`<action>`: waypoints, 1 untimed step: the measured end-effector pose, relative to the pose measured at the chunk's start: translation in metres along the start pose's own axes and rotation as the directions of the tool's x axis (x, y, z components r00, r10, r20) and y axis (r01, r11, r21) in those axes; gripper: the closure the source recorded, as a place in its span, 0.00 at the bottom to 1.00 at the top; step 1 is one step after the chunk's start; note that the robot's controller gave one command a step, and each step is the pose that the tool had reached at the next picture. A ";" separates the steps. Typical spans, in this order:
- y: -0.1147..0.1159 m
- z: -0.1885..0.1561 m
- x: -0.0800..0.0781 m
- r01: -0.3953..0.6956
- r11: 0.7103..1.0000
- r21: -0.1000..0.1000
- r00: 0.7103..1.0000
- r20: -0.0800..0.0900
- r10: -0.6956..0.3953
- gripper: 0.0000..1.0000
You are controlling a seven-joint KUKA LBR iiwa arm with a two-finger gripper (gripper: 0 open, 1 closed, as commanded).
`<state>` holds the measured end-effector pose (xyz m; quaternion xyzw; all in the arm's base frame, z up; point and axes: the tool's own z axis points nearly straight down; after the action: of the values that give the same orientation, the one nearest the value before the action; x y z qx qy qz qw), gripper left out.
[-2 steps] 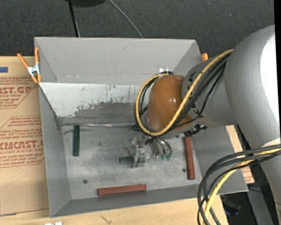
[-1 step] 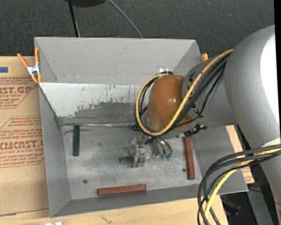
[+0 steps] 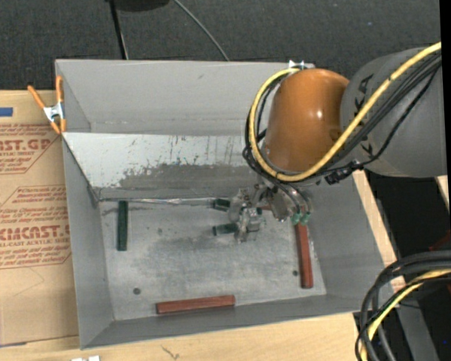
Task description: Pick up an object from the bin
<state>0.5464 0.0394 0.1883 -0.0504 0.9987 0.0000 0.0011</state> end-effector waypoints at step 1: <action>0.000 0.000 0.000 0.000 1.000 0.000 1.000 0.000 0.000 1.00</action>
Offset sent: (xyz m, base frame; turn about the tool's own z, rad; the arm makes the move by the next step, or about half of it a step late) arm 0.0091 -0.0535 0.1159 -0.4496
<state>0.5463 0.0395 0.1883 -0.0504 0.9987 0.0000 0.0010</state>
